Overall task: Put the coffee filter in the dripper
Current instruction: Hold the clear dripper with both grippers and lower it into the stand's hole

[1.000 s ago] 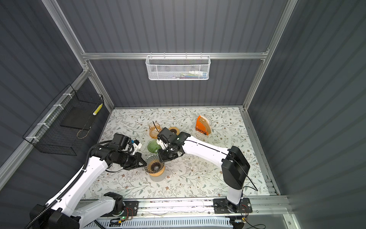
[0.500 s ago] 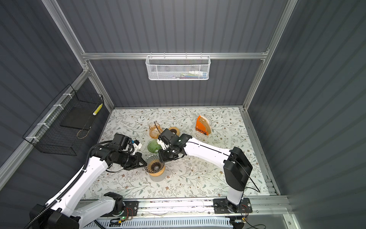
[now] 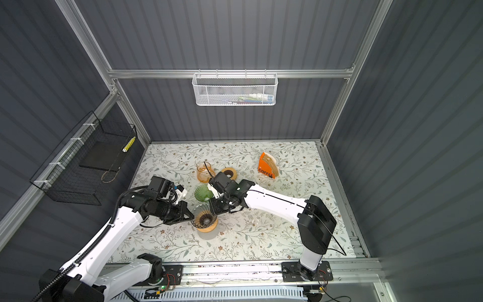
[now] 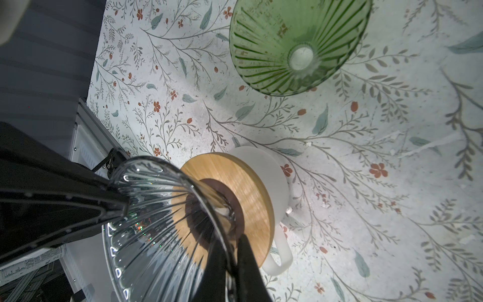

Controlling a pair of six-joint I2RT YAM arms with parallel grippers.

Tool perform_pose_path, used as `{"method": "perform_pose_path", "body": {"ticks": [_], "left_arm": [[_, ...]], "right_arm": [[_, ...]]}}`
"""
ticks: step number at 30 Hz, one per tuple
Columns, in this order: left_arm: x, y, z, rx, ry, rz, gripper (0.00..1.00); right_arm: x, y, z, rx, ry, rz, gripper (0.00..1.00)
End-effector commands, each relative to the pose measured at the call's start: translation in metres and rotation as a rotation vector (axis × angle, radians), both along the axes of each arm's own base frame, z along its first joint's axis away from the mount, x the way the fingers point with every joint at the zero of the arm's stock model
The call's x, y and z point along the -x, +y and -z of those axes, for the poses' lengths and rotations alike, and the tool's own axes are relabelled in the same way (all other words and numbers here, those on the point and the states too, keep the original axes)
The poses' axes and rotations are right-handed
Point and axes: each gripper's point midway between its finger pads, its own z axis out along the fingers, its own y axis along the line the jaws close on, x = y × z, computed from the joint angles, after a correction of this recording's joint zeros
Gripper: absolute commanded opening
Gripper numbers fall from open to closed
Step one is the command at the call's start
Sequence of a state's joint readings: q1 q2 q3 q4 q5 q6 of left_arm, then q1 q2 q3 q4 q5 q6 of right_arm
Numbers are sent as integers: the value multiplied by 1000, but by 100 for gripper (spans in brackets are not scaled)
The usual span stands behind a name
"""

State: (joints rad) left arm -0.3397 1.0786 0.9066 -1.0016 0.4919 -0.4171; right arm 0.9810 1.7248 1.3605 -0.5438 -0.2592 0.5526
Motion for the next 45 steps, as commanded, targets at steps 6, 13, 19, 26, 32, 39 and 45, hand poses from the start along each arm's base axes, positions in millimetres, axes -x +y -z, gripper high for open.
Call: {"method": "perform_pose_path", "body": {"ticks": [6,13,19,26,32,39,45], "left_arm": [[26,13,45,-140,138,50,0],[28,16,45,-162,142,47,1],[29,18,46,-177,143,46,1],[18,16,32,-169,86,38,1],[12,14,26,-162,61,35,2],[9,13,22,-155,41,37,4],[6,12,18,-154,26,36,6]], "right_arm": [[0,-26,75,226,-24,13,0],[0,-27,81,238,-24,13,0],[0,-28,81,247,-29,10,0],[-1,-23,64,223,-31,11,0],[-4,-20,52,195,-23,20,0],[-6,-21,48,197,-17,26,0],[-6,-20,44,194,-22,21,0]]}}
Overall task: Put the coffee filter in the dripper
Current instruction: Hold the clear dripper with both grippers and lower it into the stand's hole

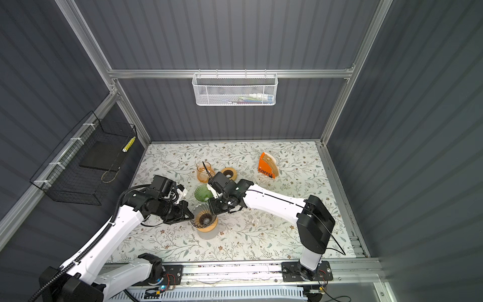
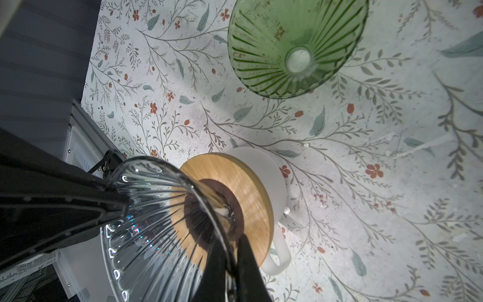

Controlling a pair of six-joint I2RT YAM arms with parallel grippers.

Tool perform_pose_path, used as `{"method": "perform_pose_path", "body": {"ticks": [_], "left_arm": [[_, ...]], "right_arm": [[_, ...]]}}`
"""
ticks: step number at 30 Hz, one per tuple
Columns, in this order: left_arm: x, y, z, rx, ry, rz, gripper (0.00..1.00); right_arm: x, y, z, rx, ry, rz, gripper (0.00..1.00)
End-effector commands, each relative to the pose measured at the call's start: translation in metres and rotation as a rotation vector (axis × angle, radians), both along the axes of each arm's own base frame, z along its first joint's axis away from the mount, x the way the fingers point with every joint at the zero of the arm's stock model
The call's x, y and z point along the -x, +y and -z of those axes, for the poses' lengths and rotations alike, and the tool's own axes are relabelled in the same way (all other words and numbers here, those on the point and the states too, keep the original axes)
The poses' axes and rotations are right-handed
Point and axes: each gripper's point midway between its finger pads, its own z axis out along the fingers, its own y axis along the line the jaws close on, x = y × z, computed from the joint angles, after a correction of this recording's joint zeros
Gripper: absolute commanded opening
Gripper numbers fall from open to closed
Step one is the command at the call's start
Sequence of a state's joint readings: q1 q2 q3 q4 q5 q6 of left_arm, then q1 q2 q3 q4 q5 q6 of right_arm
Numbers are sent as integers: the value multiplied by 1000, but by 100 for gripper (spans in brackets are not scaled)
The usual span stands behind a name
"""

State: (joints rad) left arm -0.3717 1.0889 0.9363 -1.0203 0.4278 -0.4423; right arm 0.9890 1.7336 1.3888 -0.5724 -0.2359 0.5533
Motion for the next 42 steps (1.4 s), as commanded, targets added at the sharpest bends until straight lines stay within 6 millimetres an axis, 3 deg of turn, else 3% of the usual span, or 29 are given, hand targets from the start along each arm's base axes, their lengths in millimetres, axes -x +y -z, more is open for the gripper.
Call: {"method": "perform_pose_path", "body": {"ticks": [1,5,27,42], "left_arm": [[7,10,18,-97,30,42,6],[4,8,13,-89,14,37,7],[-14,4,-6,-79,-52,23,16],[-11,11,-6,-114,-54,12,21]], "right_arm": [[-5,-21,45,176,-12,15,0],[-6,-22,41,172,-20,18,0],[-12,-23,19,167,-67,14,20],[-12,-21,-1,124,-89,17,23]]}}
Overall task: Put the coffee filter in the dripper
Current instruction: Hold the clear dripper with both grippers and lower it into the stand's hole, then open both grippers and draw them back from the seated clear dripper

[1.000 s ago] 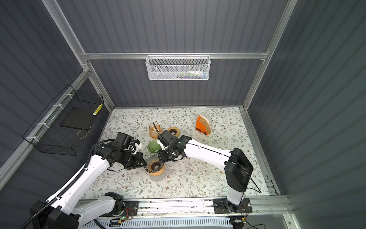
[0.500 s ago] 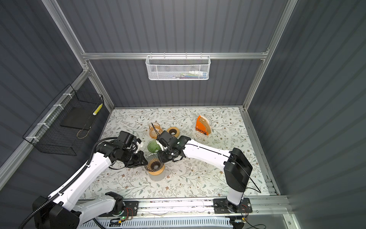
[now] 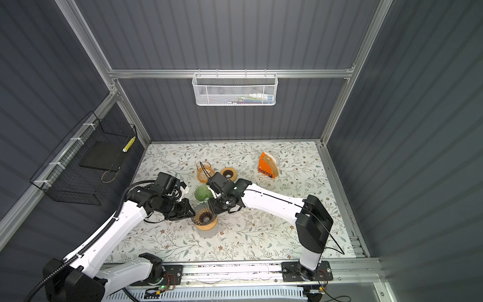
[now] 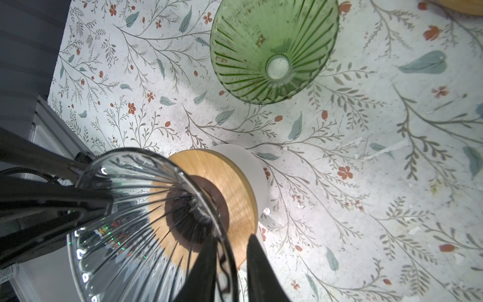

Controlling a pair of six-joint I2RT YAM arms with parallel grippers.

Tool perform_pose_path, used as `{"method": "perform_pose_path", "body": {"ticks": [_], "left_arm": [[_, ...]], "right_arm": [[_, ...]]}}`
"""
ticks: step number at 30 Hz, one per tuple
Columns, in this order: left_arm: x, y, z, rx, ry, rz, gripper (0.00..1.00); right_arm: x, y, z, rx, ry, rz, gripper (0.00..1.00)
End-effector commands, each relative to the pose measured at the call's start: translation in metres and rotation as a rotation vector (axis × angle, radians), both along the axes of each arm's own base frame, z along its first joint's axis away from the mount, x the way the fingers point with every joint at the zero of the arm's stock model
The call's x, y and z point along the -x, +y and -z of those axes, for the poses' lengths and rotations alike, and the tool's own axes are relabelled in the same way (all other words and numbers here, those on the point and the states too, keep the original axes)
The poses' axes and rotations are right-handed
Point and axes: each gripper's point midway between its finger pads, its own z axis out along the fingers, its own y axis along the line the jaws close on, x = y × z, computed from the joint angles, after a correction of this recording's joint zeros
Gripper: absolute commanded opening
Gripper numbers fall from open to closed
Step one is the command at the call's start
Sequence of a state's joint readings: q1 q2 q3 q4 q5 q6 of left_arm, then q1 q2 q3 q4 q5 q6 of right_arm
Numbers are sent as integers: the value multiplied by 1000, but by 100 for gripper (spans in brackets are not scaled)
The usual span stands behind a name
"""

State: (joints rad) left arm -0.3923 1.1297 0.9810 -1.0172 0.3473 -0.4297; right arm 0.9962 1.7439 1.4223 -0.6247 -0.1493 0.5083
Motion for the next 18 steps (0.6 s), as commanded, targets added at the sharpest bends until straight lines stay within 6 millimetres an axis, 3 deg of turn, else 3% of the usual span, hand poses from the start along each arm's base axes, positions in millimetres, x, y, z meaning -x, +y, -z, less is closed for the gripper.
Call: {"method": "perform_pose_path", "body": {"ticks": [1,18], "left_arm": [[3,8,-5,-45,-12,5,21],[3,11,-19,-42,-51,-9,21]], "right_arm": [[-3,-13,-3,51,-18,16,23],[0,-6,-21,-3,-34,7,24]]}}
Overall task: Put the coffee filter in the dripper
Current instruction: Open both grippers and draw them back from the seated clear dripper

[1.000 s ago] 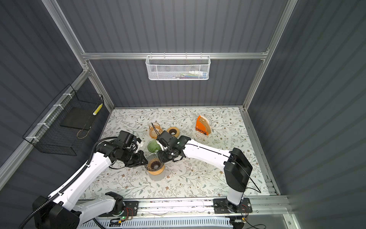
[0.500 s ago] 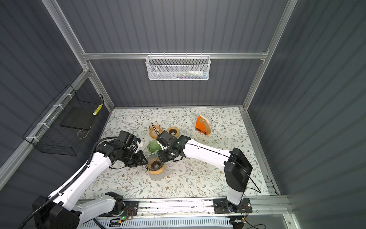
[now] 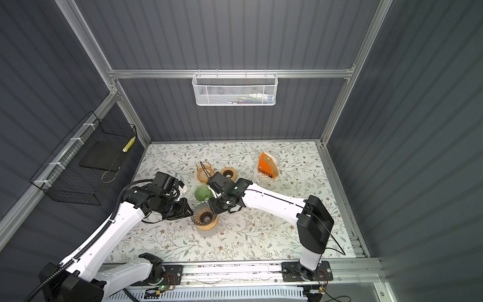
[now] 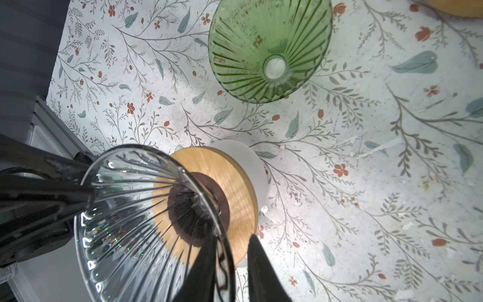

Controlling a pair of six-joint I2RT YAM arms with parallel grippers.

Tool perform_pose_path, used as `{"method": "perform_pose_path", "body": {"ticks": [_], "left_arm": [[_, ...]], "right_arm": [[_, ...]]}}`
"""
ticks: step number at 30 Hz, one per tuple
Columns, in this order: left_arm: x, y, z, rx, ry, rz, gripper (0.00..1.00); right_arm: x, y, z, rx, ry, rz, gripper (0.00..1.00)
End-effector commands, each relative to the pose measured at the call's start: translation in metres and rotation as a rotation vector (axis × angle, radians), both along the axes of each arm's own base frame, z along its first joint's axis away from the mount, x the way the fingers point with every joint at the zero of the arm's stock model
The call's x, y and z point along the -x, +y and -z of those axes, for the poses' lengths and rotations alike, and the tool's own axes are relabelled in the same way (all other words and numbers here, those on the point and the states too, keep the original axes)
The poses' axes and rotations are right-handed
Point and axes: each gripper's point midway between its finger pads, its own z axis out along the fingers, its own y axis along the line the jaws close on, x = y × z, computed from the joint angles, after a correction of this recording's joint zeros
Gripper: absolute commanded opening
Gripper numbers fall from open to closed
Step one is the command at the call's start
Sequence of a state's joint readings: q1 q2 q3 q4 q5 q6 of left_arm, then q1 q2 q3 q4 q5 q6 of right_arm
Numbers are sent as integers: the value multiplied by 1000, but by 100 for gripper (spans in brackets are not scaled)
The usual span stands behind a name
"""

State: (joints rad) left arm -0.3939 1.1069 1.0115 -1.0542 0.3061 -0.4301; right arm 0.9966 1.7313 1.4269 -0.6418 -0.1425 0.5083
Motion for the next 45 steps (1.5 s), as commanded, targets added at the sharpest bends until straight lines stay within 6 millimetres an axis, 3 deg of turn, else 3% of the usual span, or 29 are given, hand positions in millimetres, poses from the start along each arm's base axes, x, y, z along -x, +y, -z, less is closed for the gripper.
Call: {"method": "perform_pose_path", "body": {"ticks": [1,29,40,45], "left_arm": [[3,4,-10,-13,-20,3,21],[0,10,-29,-19,-96,-16,21],[-23,7,-56,4,-198,-64,22],[-50,-4,-74,55,-276,-100,22]], "right_arm": [[0,-2,-18,-9,-29,3,24],[4,10,-29,-29,-50,-14,24],[-6,-13,-70,-51,-156,31,26],[-26,-47,-81,-74,-192,108,24]]}}
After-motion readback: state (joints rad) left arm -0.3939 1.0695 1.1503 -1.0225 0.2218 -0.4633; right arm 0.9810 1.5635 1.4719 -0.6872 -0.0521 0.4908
